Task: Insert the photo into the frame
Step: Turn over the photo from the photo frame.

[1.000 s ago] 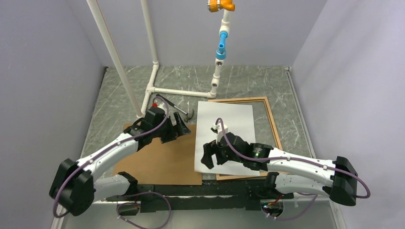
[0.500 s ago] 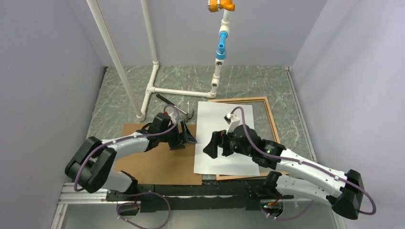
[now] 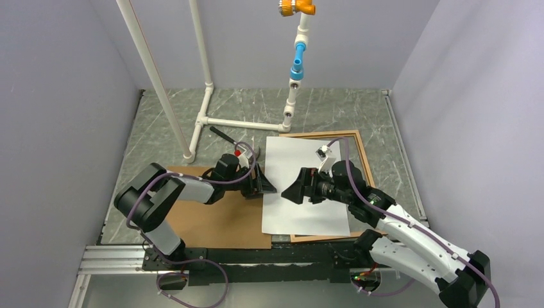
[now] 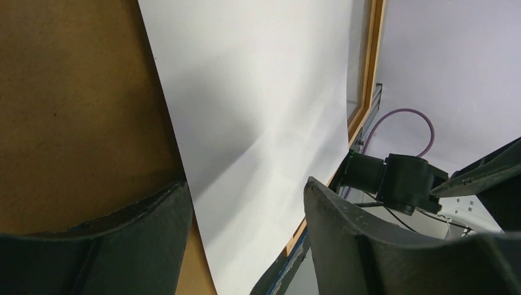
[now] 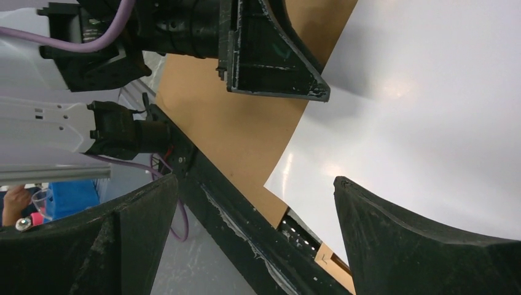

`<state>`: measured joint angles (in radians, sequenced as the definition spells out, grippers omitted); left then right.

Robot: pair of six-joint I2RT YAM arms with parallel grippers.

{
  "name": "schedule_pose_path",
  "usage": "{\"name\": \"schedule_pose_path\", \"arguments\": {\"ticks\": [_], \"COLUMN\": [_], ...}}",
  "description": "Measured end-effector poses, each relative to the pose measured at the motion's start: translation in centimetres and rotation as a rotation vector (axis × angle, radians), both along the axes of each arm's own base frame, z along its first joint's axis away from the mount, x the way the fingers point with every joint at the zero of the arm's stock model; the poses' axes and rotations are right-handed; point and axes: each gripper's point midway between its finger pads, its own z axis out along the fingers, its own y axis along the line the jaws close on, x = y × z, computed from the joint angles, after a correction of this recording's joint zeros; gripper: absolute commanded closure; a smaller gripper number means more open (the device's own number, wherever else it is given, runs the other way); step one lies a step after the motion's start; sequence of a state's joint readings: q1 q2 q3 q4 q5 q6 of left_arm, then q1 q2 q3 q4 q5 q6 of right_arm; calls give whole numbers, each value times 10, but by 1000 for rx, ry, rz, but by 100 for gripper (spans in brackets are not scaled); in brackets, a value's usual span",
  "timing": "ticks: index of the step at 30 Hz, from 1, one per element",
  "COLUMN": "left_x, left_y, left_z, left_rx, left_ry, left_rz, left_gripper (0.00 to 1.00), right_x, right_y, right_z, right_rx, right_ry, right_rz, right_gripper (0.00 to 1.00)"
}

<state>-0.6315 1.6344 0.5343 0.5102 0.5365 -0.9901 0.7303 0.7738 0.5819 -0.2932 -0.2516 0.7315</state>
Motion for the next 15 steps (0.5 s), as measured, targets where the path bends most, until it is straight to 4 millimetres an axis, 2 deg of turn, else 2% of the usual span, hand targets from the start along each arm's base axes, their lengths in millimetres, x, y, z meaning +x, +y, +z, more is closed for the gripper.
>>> {"name": "schedule_pose_path", "arguments": {"ticks": [12, 15], "left_x": [3, 2], "left_y": [-11, -13], "left_z": [21, 22], "left_rx": [-108, -116], "left_ry": [-66, -66], "left_rz": [-10, -13], "left_gripper": [69, 87], "right_x": [-1, 0], "right_y": [-3, -3], "right_z": [2, 1], "right_rx": [14, 12], "right_ry": [1, 3], "right_rz": [-6, -8], "right_gripper": [1, 1]}}
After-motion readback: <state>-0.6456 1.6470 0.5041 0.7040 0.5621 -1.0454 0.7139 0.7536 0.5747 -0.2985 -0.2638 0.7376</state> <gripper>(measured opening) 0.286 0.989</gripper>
